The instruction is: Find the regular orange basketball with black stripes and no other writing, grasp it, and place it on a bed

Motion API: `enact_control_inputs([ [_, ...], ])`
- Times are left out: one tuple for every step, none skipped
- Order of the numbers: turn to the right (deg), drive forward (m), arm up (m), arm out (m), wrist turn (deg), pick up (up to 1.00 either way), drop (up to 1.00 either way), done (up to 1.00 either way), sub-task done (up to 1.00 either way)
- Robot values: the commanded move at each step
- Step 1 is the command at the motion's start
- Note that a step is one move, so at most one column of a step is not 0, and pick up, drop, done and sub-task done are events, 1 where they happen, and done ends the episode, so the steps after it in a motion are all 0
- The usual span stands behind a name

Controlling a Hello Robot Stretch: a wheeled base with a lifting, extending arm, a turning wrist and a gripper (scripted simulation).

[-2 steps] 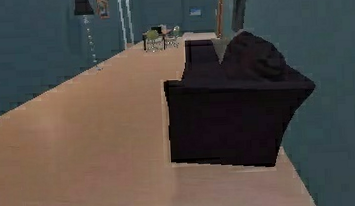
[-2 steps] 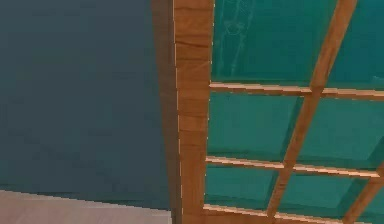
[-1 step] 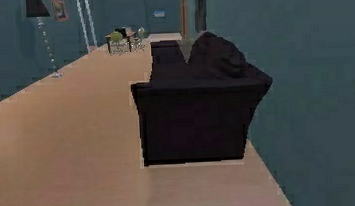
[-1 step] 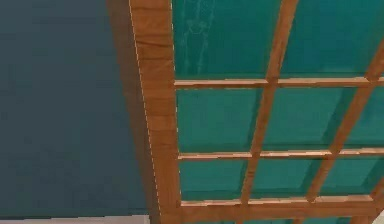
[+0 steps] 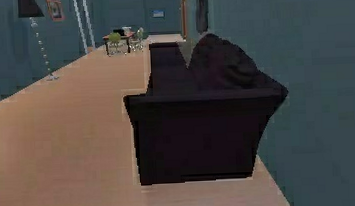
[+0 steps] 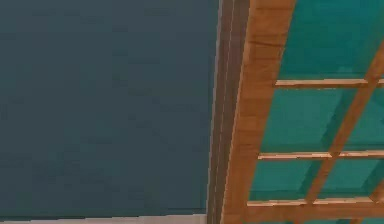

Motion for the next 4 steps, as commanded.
enact_control_inputs([
  [-36.0, 0.00, 0.00, 0.00, 0.0, 0.00, 0.00, 0.00, 0.00],
  [0.0, 1.00, 0.00, 0.00, 0.0, 0.00, 0.00, 0.00, 0.00],
  [-3.0, 0.00, 0.00, 0.00, 0.0, 0.00, 0.00, 0.00, 0.00],
  [0.0, 0.30, 0.00, 0.00, 0.0, 0.00, 0.00, 0.00, 0.00],
])
